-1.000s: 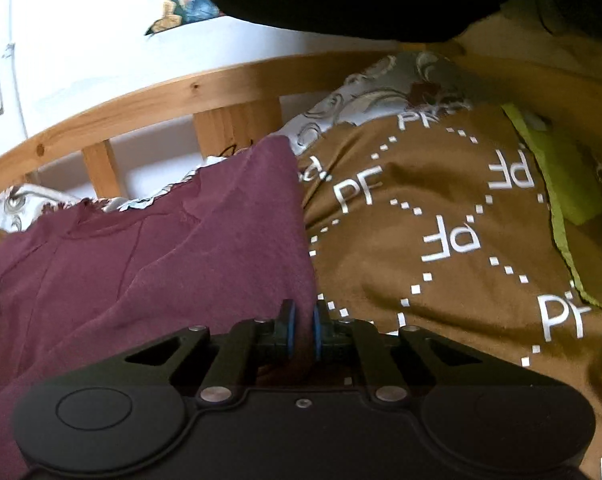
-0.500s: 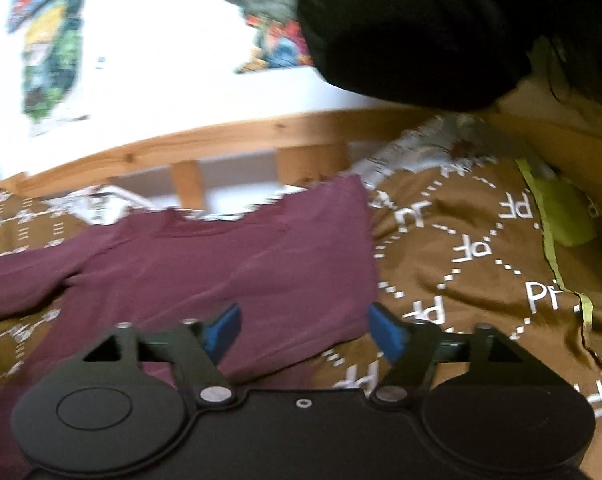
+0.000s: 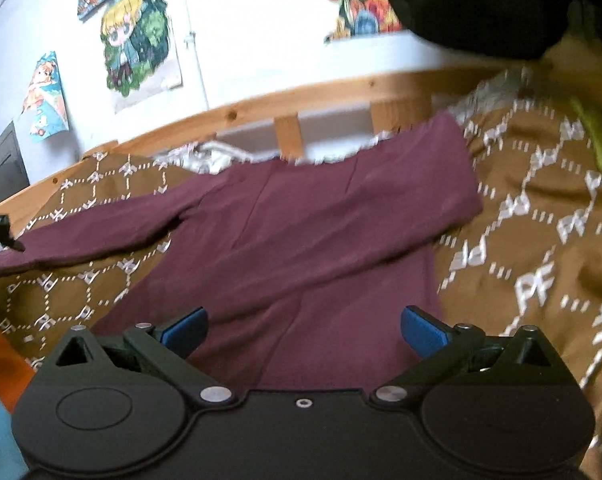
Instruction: Fold small clothes
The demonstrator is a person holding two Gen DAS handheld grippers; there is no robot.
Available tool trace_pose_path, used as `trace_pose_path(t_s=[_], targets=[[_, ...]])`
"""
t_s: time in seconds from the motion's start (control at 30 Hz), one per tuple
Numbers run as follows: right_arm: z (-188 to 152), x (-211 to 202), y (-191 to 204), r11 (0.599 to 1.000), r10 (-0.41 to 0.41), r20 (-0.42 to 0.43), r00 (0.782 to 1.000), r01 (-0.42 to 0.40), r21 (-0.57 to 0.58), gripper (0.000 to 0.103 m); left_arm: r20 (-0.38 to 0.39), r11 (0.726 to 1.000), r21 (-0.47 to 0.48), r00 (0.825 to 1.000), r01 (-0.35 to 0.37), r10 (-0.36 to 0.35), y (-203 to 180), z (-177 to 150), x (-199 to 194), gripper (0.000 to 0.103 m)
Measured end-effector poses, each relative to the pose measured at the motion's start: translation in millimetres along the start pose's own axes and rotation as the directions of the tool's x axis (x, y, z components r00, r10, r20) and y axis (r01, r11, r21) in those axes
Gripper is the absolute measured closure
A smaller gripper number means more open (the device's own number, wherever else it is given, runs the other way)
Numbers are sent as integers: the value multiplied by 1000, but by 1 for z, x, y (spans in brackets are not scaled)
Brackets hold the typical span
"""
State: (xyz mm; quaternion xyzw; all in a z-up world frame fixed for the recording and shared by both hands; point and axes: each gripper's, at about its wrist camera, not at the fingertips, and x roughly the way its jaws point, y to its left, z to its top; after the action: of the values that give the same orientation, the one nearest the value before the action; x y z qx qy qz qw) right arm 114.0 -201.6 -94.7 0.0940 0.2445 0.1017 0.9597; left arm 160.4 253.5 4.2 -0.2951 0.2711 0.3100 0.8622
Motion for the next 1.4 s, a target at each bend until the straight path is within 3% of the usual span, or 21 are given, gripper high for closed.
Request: trace_pose_path(t_s=[0.1, 0.17, 0.23, 0.27, 0.33, 0.37, 0.5, 0.57, 0.67, 0.73, 0.87, 1.0, 1.1, 1.2, 1.3, 1.4], targets=[[-6, 4, -3, 999, 22, -30, 999, -21, 41, 1, 39, 999, -38, 999, -20, 22, -2, 2, 2, 2], [-7, 5, -3, 999, 28, -34, 999, -26, 48, 1, 90, 997, -72, 995, -39, 46, 1, 2, -2, 12], [-7, 7, -5, 999, 24, -46, 999, -22, 47, 1, 116, 994, -56, 988, -95, 101, -3, 3, -1, 37], [-8, 7, -5, 999, 23, -52, 998, -20, 50, 1, 121, 991, -41, 984, -126, 130, -5, 5, 0, 45], [-10, 9, -8, 997, 29, -62, 998, -25, 67, 1, 131, 985, -24, 976, -170, 171, -7, 9, 2, 81], [-12, 11, -10, 997, 31, -69, 997, -26, 78, 1, 137, 984, -31, 975, -174, 177, -7, 12, 1, 89], [-15, 16, -17, 993, 36, -93, 995, -25, 116, 1, 210, 995, -11, 973, -100, 100, -12, 14, -12, 96], [-15, 16, -18, 992, 37, -90, 995, -26, 120, 1, 273, 998, 49, 962, -28, 13, -24, 12, -24, 96], [-15, 15, -19, 993, 36, -80, 996, -26, 117, 1, 313, 979, 192, 940, 74, -133, -49, 5, -39, 96], [-15, 16, -20, 991, 40, -81, 996, -30, 127, 1, 328, 951, 278, 917, 134, -225, -70, -2, -51, 96], [-16, 16, -23, 989, 44, -83, 996, -32, 146, 1, 324, 866, 430, 852, 253, -410, -111, -15, -73, 96], [-14, 14, -25, 988, 44, -69, 997, -33, 150, 1, 242, 742, 551, 778, 382, -580, -153, -39, -92, 96], [-12, 12, -27, 987, 40, -54, 998, -32, 155, 1, 144, 642, 614, 735, 459, -663, -179, -66, -100, 96], [-9, 9, -31, 987, 32, -36, 999, -26, 158, 1, 30, 536, 665, 699, 520, -715, -197, -104, -108, 96], [-7, 8, -36, 986, 16, -22, 1000, -12, 165, 1, -74, 440, 704, 674, 557, -735, -207, -141, -112, 96], [-5, 6, -43, 985, -13, -7, 1000, 14, 172, 1, -163, 371, 719, 661, 588, -732, -211, -171, -112, 96]])
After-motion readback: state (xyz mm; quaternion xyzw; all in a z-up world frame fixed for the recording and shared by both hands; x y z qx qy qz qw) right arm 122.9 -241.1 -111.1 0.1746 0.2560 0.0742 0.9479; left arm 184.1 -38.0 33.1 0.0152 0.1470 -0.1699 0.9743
